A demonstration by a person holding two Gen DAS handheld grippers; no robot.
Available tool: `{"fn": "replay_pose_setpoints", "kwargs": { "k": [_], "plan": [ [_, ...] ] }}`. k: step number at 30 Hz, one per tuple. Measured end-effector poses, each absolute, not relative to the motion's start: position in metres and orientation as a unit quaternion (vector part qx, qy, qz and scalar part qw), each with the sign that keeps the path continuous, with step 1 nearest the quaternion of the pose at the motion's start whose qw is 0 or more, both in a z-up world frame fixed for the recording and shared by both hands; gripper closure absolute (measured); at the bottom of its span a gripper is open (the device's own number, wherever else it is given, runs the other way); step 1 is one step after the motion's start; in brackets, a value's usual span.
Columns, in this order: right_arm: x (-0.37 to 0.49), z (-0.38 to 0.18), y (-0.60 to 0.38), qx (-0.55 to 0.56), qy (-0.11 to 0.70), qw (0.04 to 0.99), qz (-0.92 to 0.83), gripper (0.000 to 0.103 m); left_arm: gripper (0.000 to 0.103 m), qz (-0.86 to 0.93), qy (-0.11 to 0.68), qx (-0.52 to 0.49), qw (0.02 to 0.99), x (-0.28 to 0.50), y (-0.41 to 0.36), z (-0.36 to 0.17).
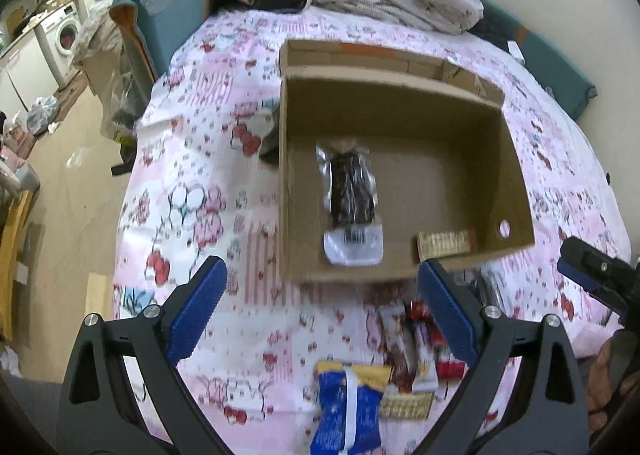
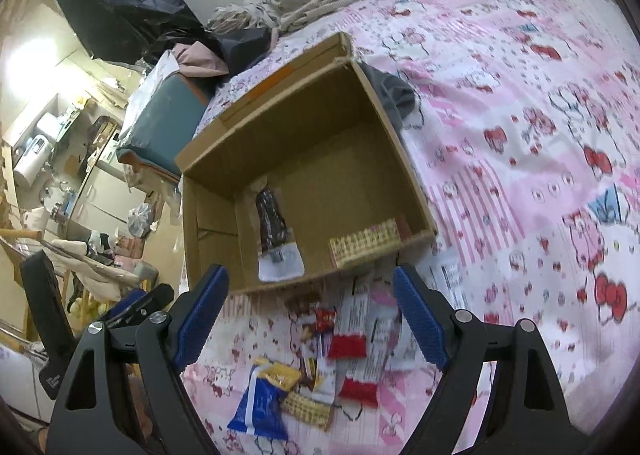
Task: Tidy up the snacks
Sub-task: 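Grasp the blue-and-yellow bag with the left tool and lift it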
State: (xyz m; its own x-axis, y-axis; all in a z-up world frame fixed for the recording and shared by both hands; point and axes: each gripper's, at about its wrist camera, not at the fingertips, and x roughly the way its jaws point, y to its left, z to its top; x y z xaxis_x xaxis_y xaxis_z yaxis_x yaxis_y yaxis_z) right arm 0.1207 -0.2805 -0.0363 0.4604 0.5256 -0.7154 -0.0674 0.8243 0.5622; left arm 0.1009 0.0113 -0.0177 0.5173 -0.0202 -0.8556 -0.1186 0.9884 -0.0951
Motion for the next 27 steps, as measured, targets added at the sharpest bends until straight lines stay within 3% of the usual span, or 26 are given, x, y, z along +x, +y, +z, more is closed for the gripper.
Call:
{"fn": "replay_pose_setpoints", "kwargs": {
  "k": [19,27],
  "plan": [
    [0.095,-0.077,-0.288,0.254,0.561,0.778,0.122,0.016,0.009,0.015,0.591,-0.091,0.801,0.051,0.012,-0.073],
    [0.098,-0.084,-0.287,0.258,0.572,0.77,0.113,0.016,0.021,-0.029,0.66,-0.084,0.746,0.046,-0.011,-0.113]
  ]
}}
